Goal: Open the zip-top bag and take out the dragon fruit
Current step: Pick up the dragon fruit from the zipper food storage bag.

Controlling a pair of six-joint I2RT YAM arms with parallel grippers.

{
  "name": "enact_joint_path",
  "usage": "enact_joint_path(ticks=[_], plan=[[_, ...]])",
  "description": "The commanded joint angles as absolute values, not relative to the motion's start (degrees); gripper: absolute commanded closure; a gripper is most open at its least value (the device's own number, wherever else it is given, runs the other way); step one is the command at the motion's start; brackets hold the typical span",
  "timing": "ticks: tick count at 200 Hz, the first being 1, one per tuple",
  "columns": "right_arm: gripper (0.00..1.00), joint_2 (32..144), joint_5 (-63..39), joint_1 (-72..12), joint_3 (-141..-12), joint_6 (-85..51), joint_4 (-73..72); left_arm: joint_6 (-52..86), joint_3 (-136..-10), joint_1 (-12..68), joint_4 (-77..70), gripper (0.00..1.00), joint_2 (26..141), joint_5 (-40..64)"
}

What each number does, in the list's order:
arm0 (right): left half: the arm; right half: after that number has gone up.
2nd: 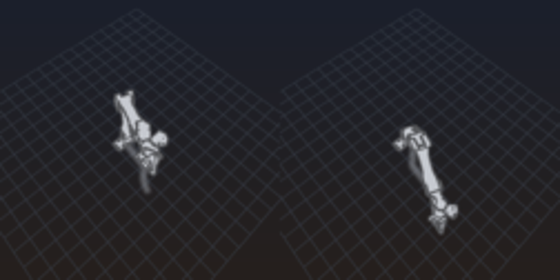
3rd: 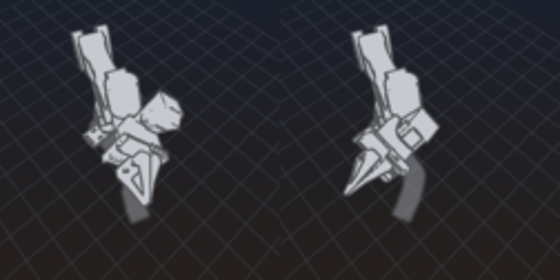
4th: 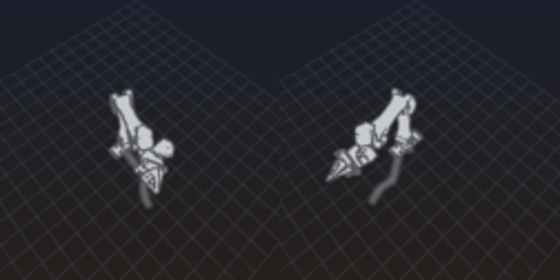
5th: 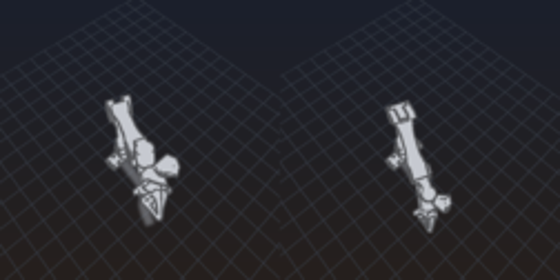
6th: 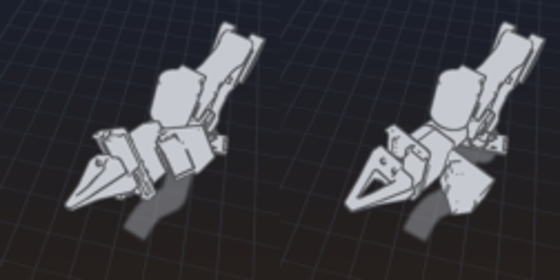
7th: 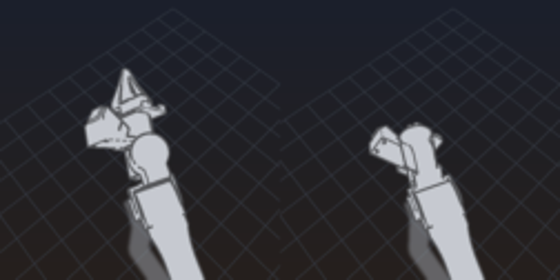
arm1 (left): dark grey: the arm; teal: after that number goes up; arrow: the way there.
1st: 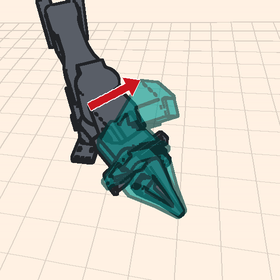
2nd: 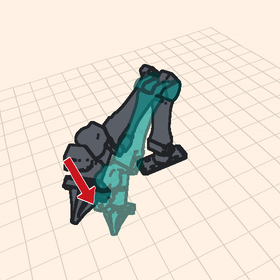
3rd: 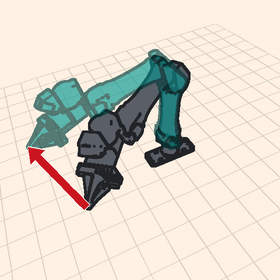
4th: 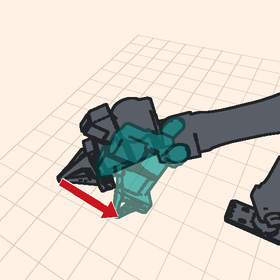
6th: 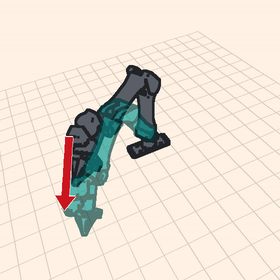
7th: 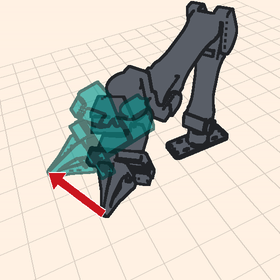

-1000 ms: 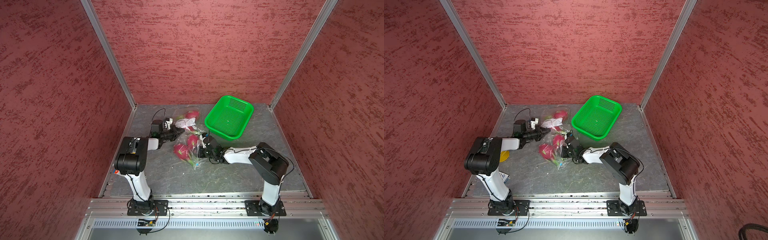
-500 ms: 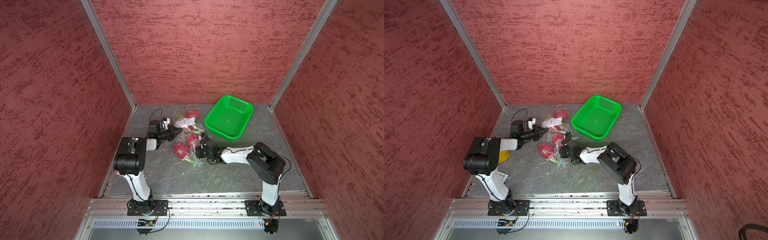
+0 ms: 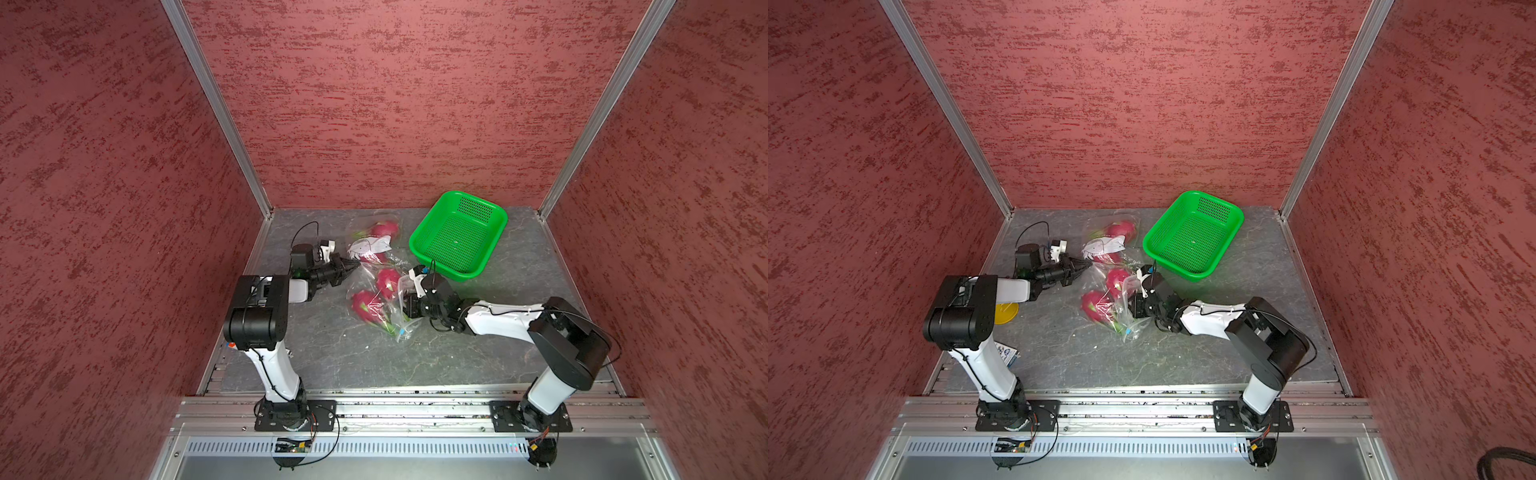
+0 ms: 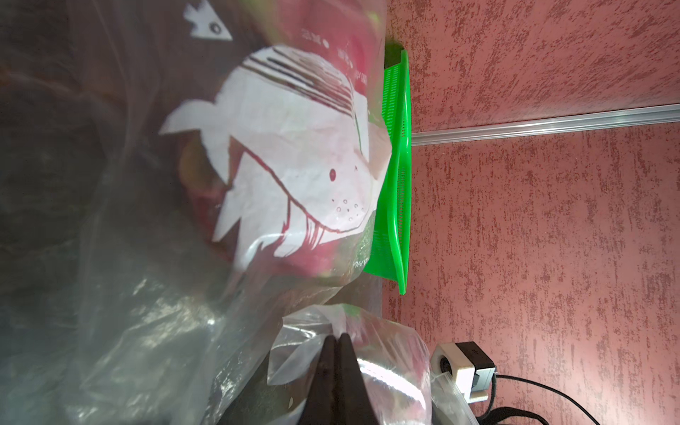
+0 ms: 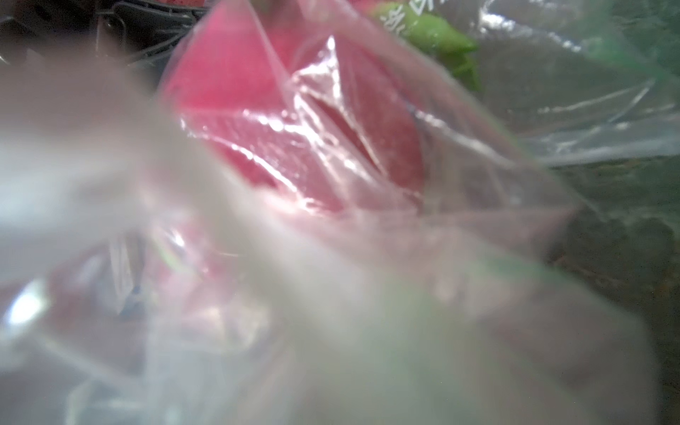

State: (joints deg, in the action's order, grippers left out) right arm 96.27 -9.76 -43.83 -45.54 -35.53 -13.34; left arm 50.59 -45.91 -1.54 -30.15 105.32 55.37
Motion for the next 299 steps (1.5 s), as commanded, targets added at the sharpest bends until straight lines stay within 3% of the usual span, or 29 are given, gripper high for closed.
enact_joint_path(ticks=[1, 74, 158, 224, 252, 299], plan=[[0.76, 95.26, -10.97, -42.86, -43.43, -35.27, -12.04, 49.75, -46.08, -3.38, -31.95, 1.0, 104.23, 52.58], [0.68, 96.94, -6.09, -42.68, -44.54, -32.61, -7.65, 49.37, -46.49, -3.08, -31.22, 1.0, 104.24, 53.18], [0.72, 92.7, -3.07, -42.48, -45.67, -29.09, -2.56, 47.7, -47.09, -3.68, -28.95, 1.0, 103.94, 52.89], [0.73, 88.55, -19.86, -39.2, -40.3, -28.14, -11.8, 47.37, -47.03, -4.37, -28.74, 1.0, 103.3, 53.16], [0.78, 91.53, -22.3, -39.17, -40.27, -29.49, -13.86, 47.35, -46.96, -3.98, -28.65, 1.0, 103.16, 53.44], [0.95, 95.31, -22.76, -39.11, -40.23, -31.45, -15.1, 46.58, -47.21, -3.39, -27.86, 1.0, 103.09, 53.44]])
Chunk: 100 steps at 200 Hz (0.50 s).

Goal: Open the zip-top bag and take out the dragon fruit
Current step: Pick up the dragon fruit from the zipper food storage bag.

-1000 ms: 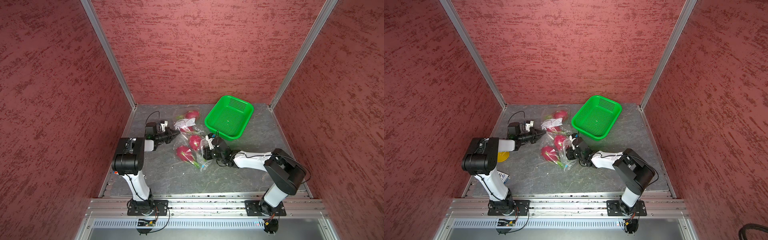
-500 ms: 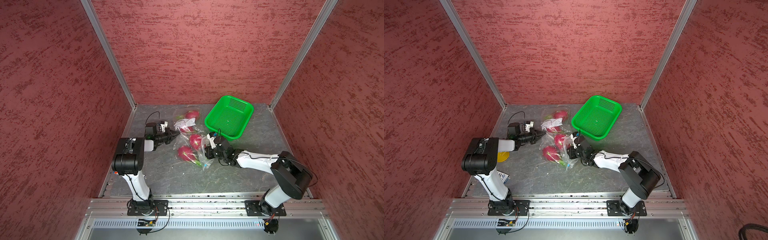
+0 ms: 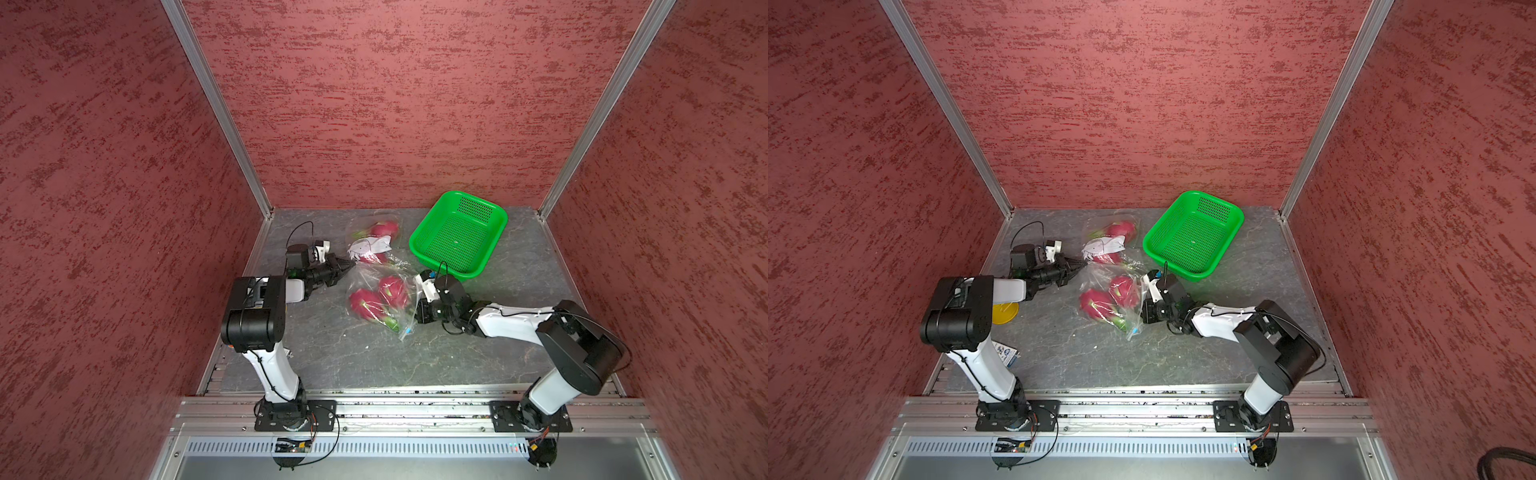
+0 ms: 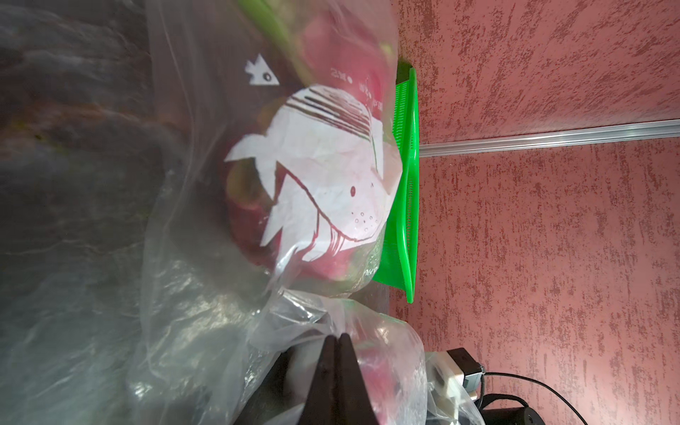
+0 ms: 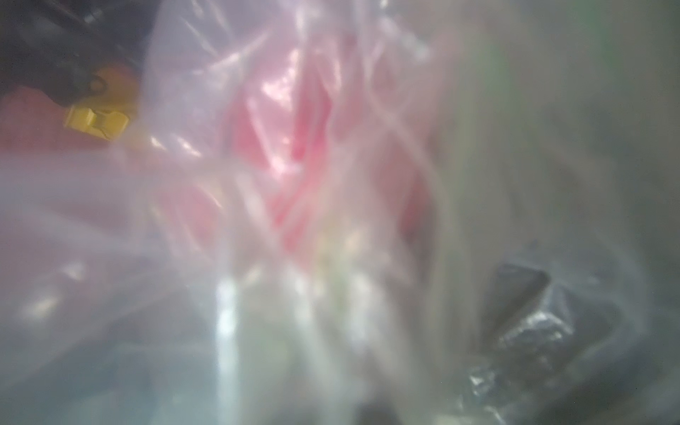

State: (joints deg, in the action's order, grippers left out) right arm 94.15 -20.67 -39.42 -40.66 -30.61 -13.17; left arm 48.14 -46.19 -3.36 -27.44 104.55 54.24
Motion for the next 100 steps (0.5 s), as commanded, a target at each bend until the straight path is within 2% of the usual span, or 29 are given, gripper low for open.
enact_joint_path(ticks=[1, 41, 100], plan=[[0.95, 95.33, -22.76, -39.07, -40.15, -31.5, -15.11, 46.58, -47.25, -3.36, -27.86, 1.0, 103.14, 53.39], [0.99, 93.53, -23.18, -38.35, -39.51, -31.32, -14.23, 46.32, -47.21, -3.83, -27.86, 1.0, 103.26, 53.0], [0.97, 86.48, -26.61, -33.75, -33.66, -30.04, -13.08, 46.19, -47.19, -4.83, -26.48, 1.0, 103.22, 52.63]])
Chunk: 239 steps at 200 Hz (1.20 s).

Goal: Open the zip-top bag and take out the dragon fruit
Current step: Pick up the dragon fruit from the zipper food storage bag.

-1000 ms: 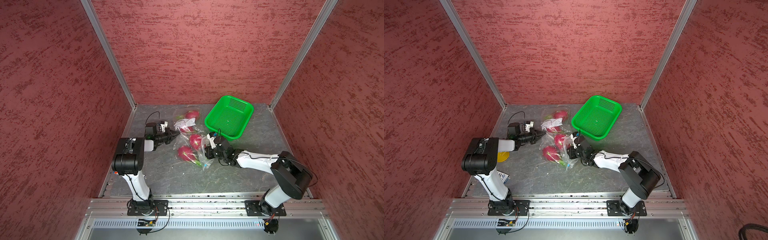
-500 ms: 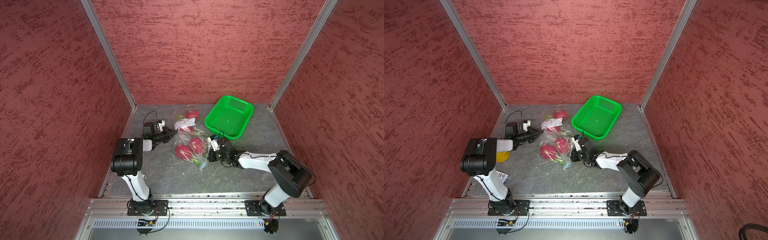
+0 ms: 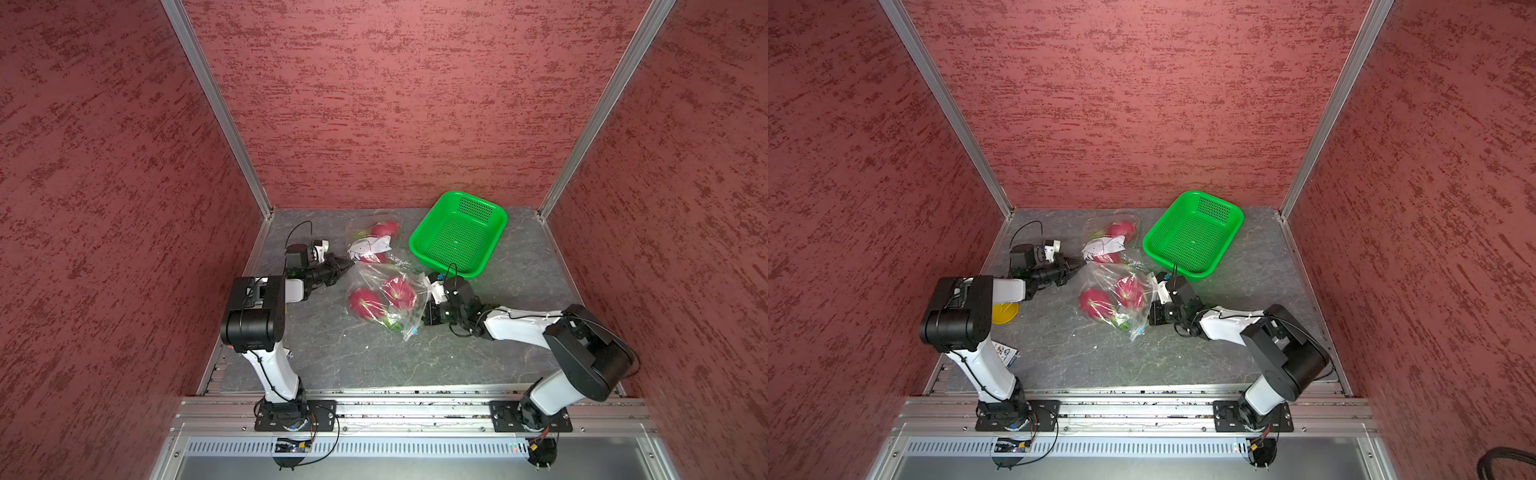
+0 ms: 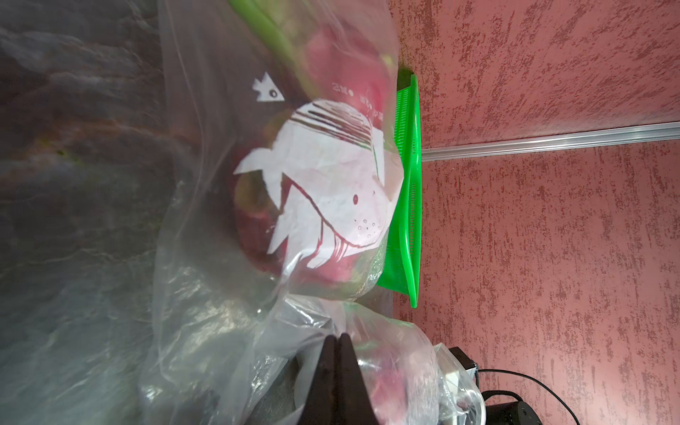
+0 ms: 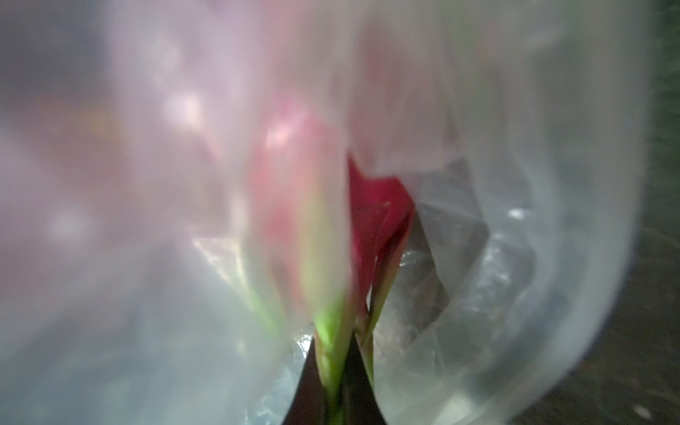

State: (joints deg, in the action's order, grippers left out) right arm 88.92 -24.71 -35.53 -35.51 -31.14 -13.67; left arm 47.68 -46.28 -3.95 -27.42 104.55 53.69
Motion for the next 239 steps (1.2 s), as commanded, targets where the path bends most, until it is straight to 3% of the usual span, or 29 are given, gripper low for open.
enact_joint_path(ticks=[1, 118, 159, 239], plan=[[0.97, 86.44, -26.62, -33.7, -33.62, -30.05, -13.04, 46.21, -47.19, -4.88, -26.25, 1.0, 103.2, 52.64], [0.99, 83.71, -25.31, -29.73, -31.66, -26.99, -8.97, 43.77, -47.99, -4.83, -22.58, 1.0, 102.91, 51.57], [1.0, 84.7, -29.5, -29.79, -30.76, -29.94, -14.99, 43.59, -48.21, -4.65, -22.16, 1.0, 102.92, 51.53], [1.0, 73.24, -28.43, -26.53, -29.66, -24.07, -1.14, 42.62, -48.52, -6.57, -20.66, 1.0, 102.37, 50.76]])
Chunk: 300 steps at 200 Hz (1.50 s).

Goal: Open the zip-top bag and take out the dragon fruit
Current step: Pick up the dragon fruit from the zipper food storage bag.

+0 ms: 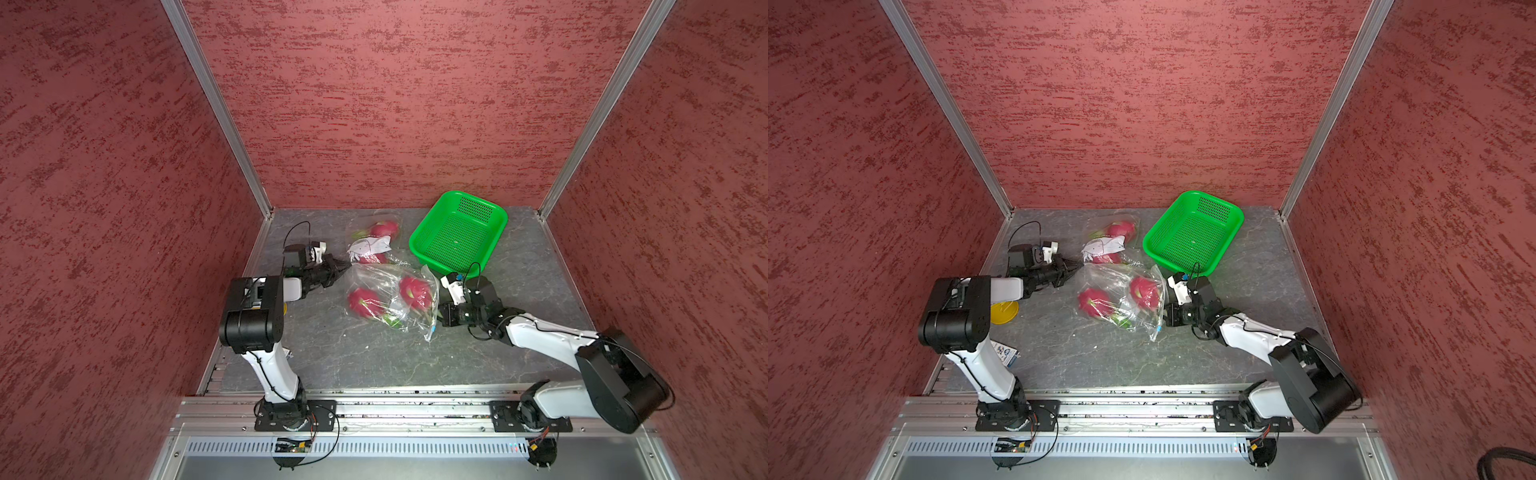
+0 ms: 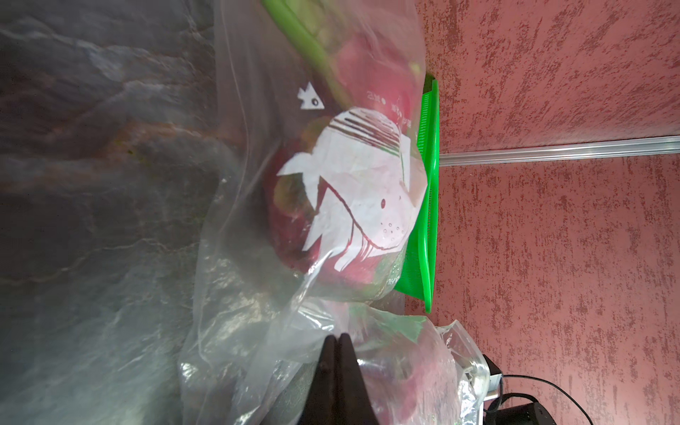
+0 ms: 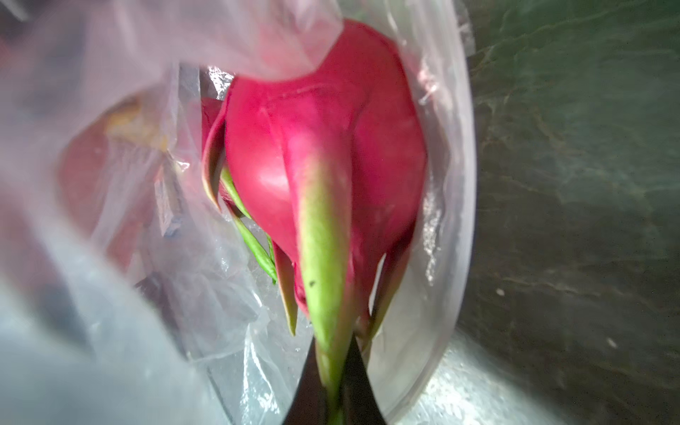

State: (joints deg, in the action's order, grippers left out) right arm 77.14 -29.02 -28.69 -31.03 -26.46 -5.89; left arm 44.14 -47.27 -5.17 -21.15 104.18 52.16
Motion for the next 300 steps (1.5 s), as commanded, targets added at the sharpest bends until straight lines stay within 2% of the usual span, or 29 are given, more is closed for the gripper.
enact_joint_path(ticks=[1, 88, 133, 200, 243, 300], plan=[[1.0, 73.1, -28.45, -26.45, -29.55, -24.08, -1.1, 42.63, -48.52, -6.54, -20.61, 1.0, 102.38, 50.78], [1.0, 60.64, -33.38, -18.4, -27.77, -22.54, 2.03, 42.22, -48.3, -6.52, -20.28, 1.0, 102.13, 50.64], [1.0, 57.09, -30.41, -14.59, -29.57, -20.63, 7.23, 42.03, -48.3, -6.55, -20.04, 1.0, 101.79, 50.6], [1.0, 52.76, -30.45, -11.19, -30.19, -21.53, 6.59, 41.87, -48.3, -6.64, -19.71, 1.0, 101.76, 50.54], [1.0, 52.0, -26.89, -10.63, -30.58, -25.48, -1.7, 41.39, -48.27, -6.16, -19.34, 1.0, 101.66, 50.38], [1.0, 56.94, -22.93, -10.63, -32.48, -29.7, -16.64, 40.8, -48.34, -5.8, -18.81, 1.0, 101.49, 50.42]])
